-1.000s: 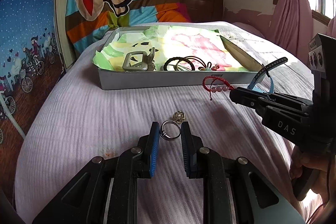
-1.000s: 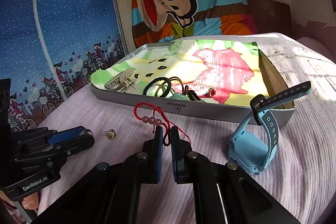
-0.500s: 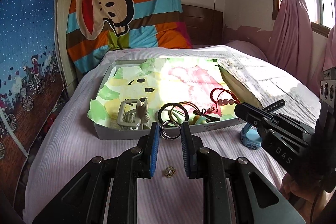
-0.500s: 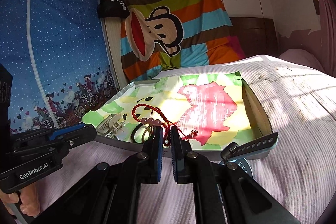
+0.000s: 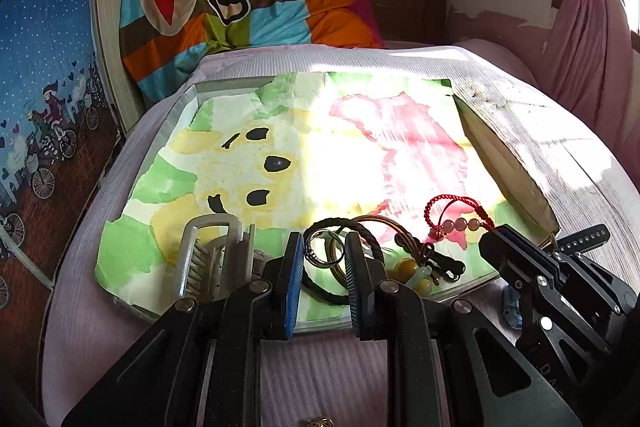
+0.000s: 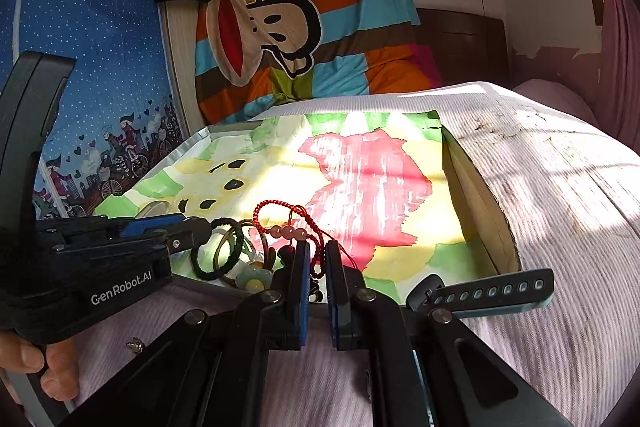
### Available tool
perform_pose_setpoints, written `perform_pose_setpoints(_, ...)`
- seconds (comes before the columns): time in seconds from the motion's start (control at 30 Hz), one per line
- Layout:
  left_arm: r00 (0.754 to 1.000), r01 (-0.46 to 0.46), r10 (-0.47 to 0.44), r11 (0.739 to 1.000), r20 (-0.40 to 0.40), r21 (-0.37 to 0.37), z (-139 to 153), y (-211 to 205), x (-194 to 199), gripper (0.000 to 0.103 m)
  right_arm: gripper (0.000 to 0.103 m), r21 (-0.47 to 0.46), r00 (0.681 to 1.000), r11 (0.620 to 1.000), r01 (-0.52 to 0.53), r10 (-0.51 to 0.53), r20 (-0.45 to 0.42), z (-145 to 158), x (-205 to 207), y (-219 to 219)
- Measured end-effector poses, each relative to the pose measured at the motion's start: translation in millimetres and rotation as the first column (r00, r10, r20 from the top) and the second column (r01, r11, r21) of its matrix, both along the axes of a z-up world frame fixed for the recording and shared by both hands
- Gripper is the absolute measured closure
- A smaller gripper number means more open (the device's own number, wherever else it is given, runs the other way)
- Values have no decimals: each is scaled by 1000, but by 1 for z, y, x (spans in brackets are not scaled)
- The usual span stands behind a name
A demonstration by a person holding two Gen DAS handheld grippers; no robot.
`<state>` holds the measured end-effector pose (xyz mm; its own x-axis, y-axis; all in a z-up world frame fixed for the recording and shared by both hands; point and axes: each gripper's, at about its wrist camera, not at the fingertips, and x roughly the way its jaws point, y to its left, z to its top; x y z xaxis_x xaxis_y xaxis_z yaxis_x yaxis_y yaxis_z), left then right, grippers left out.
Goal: Organize jewelry
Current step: 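Carry the ring and the red bracelet into the tray and open both tools, then lift both open tools away from the tray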
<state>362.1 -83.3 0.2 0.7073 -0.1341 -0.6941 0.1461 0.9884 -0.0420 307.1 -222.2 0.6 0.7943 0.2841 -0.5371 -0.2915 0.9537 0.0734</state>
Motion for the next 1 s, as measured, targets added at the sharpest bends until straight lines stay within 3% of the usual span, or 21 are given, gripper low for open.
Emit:
perform_pose_setpoints(0.1,998,29,-28,999,-52,28,-11,-4,6,86,95,-24,1000,1000,1,-1,-16,-2,1,3)
perform_pose_setpoints(0.37,998,49,-48,999,-44,16,-15,-1,2,85,95,-33,1000,999,4,-5,-15,-2,0,2)
perform_pose_setpoints(0.43,998,44,-44,999,-38,7,-13,1,-1,84,90,-32,1000,999,4,-4,-8,-1,-2,1)
perform_pose_setpoints(0.57,1000,17,-17,999,-8,-32,-6,11,-11,64,77,-30,1000,1000,9,-8,13,4,-9,-1)
perform_pose_setpoints(0.77,998,-6,12,996,67,-84,11,23,-32,61,71,-31,999,999,25,-23,49,12,-20,-5)
perform_pose_setpoints(0.93,986,-32,48,994,161,-105,26,32,-56,39,54,-5,995,999,44,-43,90,21,-35,-12)
perform_pose_setpoints(1.0,981,-43,64,993,182,-113,29,36,-64,38,45,15,993,998,57,-58,106,25,-42,-16)
